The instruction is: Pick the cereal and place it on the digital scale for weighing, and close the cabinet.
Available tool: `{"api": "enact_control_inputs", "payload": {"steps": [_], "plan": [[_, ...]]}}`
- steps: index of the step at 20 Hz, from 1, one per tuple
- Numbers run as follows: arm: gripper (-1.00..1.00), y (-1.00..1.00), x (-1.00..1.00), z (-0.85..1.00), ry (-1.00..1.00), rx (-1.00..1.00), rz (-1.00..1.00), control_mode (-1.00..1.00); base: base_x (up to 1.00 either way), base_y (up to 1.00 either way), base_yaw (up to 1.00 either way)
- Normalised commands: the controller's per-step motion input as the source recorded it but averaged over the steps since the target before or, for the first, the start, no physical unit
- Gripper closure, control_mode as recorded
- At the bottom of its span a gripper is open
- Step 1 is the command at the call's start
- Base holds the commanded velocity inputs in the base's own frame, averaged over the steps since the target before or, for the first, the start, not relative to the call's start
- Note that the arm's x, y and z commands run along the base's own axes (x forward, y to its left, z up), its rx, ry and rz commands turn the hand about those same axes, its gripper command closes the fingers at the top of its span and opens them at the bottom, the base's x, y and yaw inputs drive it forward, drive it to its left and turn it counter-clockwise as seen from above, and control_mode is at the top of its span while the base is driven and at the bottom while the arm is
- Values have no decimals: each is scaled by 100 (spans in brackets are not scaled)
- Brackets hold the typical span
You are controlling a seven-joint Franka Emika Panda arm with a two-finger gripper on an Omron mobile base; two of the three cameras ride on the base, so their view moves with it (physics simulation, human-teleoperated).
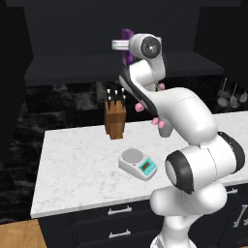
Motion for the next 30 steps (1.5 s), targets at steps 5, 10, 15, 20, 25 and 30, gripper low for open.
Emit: {"api": "enact_control_inputs", "payload": {"steps": [5, 10, 15, 20, 25, 30], "plan": [[-100, 0, 31, 0, 0, 0, 0, -100, 0, 0, 0], [100, 1, 22, -1, 0, 0, 0, -100, 0, 0, 0], [100, 2, 7, -1, 0, 0, 1, -100, 0, 0, 0], [100, 2, -4, 0, -4, 0, 1, -100, 0, 0, 0], [100, 3, -77, 0, -3, 1, 0, -100, 0, 0, 0], [100, 0, -100, 1, 0, 0, 0, -100, 0, 0, 0]]}}
